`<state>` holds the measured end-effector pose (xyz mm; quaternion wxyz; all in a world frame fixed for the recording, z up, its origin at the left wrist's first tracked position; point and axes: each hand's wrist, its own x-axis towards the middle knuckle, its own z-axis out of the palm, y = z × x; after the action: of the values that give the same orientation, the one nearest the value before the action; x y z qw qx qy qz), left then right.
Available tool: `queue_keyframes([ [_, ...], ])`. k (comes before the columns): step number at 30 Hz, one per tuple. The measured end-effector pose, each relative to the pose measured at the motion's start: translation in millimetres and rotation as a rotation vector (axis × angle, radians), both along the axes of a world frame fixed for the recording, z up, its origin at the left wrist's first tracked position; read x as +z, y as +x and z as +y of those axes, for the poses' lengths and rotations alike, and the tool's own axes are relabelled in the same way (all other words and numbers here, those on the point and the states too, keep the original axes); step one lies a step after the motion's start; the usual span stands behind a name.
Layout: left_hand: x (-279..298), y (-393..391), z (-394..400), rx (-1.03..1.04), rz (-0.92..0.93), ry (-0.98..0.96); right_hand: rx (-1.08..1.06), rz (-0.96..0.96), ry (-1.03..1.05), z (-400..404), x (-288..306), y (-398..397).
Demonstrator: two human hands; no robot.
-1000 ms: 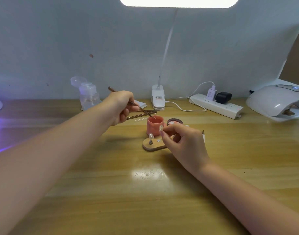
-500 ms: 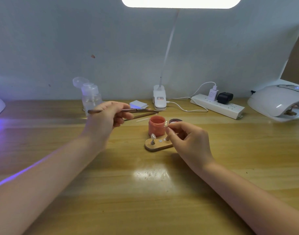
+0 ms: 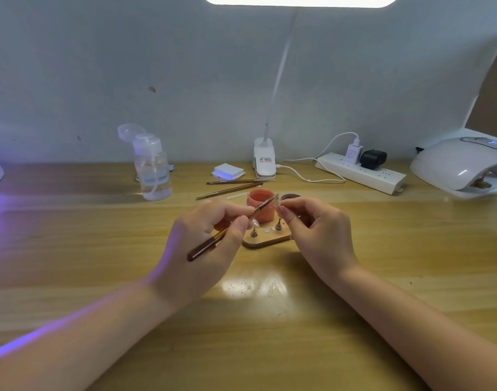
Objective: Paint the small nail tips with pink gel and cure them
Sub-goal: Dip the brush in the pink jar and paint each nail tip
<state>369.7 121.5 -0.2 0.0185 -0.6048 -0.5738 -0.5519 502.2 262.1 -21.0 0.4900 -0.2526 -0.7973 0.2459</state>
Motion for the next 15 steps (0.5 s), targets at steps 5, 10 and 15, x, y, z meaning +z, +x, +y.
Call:
queue_keyframes([
  [5,-0.5,-0.8,-4.0,-0.018,-0.025,0.038,0.005,0.006,-0.009,0.6,-0.1,1.1],
  [10,0.1,2.6,-1.8,0.002,-0.032,0.040,0.001,0.001,0.013,1.1,-0.8,0.3],
  [15,-2.5,1.8,-3.6,-0.014,0.033,0.029,-0.018,0.000,0.034,2.4,-1.5,0.9],
])
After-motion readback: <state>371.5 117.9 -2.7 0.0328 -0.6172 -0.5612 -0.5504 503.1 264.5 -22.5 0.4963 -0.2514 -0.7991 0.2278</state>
